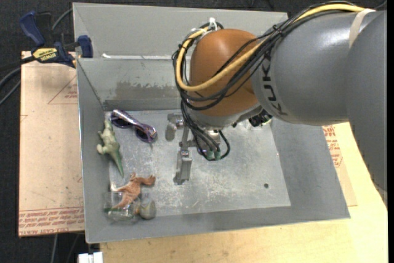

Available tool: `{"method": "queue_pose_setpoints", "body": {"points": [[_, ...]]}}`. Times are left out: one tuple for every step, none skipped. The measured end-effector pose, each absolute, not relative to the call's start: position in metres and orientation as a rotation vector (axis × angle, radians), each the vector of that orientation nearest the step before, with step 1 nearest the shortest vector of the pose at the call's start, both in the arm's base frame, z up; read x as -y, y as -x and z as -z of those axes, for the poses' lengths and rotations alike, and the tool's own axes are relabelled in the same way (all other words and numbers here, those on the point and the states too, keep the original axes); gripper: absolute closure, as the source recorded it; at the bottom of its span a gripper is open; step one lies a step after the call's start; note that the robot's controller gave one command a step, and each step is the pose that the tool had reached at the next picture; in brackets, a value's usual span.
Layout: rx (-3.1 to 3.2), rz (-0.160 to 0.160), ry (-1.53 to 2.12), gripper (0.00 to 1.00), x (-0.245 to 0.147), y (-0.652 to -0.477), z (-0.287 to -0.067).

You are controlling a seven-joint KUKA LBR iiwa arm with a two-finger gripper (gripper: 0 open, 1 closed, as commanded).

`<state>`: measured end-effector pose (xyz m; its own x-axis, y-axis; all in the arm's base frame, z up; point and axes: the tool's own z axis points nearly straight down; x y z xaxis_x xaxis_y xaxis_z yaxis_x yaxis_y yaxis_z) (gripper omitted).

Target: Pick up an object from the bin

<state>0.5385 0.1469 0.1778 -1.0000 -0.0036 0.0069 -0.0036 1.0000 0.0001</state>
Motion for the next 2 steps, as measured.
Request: {"method": "queue_pose_setpoints", "body": {"points": [[3.142,0.002,0.0,0.0,-0.146,-0.54,-0.182],[3.13,0.002,-0.217,0.0,-0.192,-0.491,-0.127]]}}
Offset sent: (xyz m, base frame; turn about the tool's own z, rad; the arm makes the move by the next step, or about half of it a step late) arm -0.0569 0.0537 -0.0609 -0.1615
